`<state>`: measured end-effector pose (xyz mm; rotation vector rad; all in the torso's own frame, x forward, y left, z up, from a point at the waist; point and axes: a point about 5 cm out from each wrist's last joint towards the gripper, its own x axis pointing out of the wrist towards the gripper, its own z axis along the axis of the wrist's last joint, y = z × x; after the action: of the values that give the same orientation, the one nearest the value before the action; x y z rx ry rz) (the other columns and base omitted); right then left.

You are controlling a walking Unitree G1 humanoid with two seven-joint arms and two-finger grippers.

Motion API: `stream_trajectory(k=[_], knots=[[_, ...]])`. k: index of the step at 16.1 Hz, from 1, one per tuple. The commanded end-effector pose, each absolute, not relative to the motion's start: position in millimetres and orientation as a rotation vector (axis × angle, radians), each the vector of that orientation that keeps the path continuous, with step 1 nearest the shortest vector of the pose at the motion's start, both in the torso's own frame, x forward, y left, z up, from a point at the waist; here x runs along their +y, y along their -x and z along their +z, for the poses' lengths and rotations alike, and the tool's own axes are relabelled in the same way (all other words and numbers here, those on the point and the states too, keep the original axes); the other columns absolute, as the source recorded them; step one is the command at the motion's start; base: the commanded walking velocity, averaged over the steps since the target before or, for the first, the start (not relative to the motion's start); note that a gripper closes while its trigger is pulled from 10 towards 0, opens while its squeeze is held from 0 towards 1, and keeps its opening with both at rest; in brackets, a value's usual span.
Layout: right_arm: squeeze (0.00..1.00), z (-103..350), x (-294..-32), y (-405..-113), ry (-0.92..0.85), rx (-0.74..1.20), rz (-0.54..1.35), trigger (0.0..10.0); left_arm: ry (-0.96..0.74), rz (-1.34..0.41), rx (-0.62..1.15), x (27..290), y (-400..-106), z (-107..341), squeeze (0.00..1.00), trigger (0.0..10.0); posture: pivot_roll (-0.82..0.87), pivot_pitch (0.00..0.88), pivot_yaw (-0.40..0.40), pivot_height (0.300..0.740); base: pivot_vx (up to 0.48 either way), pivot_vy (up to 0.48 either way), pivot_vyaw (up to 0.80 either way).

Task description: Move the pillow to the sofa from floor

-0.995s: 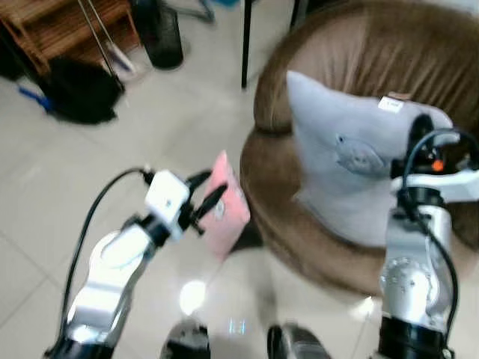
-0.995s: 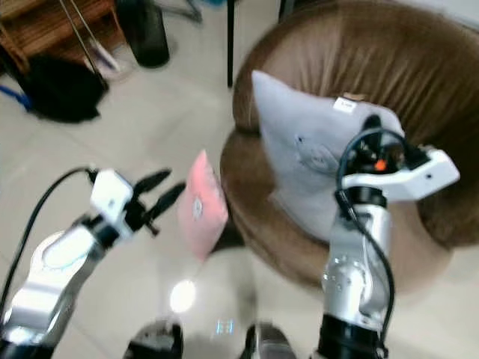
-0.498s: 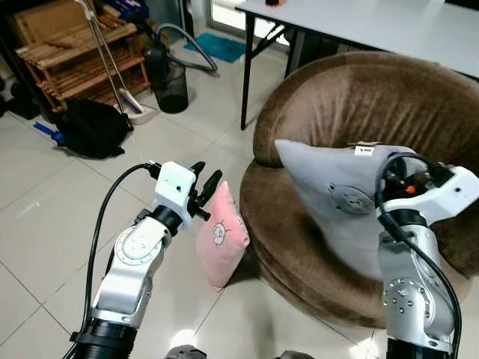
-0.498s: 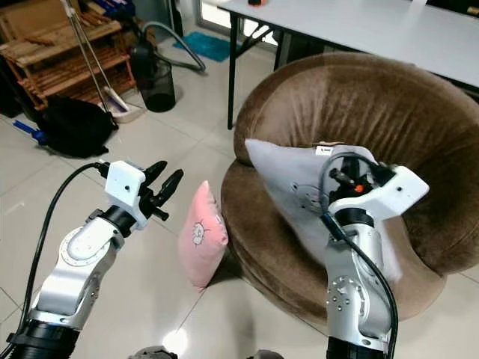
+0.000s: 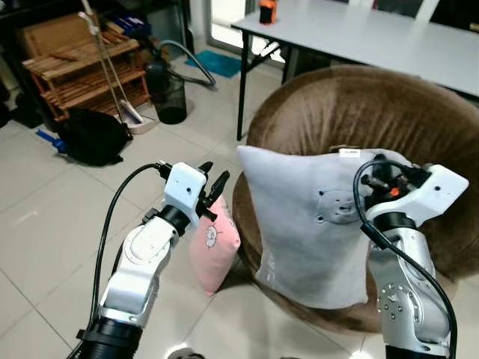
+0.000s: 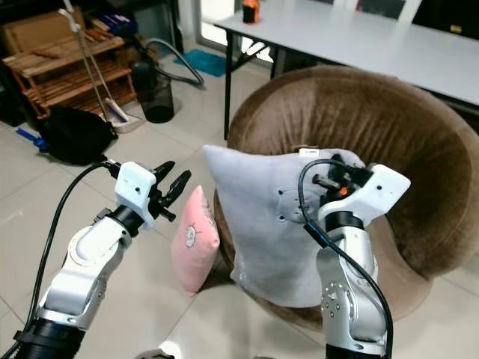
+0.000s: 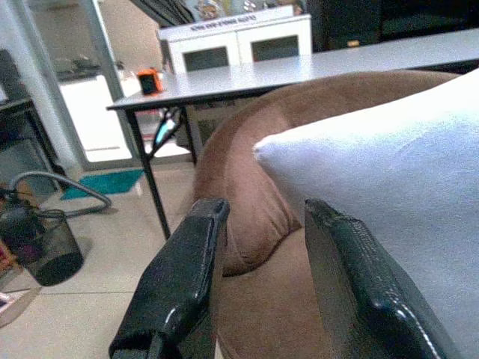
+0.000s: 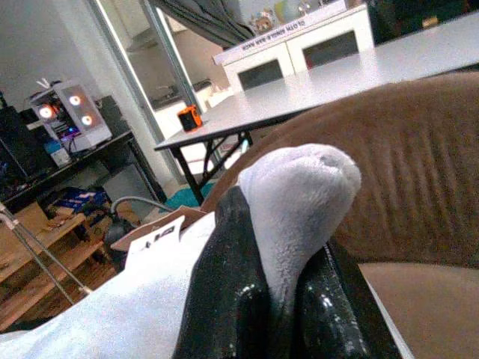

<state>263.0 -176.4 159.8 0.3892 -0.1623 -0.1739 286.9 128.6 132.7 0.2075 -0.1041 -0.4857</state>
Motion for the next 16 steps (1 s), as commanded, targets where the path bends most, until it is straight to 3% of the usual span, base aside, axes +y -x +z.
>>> stream_trajectory(k=[1, 9, 16], knots=[[0.0, 175.8, -177.2, -261.7, -0.369, -0.244, -0.181, 10.0, -0.219, -0.477, -0.091, 130.1, -287.1, 129.2, 0.0, 10.0, 0.04, 0.0, -0.02, 0.74, 0.0, -0.398, 0.0], [0.0, 171.6, -175.5, -258.1, -0.358, -0.226, -0.192, 10.0, -0.233, -0.497, -0.09, 123.8, -288.9, 125.3, 0.0, 10.0, 0.01, 0.0, -0.008, 0.74, 0.0, -0.392, 0.0], [0.0, 174.1, -172.9, -259.0, -0.359, -0.227, -0.177, 10.0, -0.178, -0.459, -0.082, 125.1, -291.0, 123.9, 0.0, 10.0, 0.01, 0.0, -0.02, 0.74, 0.0, 0.0, 0.0]])
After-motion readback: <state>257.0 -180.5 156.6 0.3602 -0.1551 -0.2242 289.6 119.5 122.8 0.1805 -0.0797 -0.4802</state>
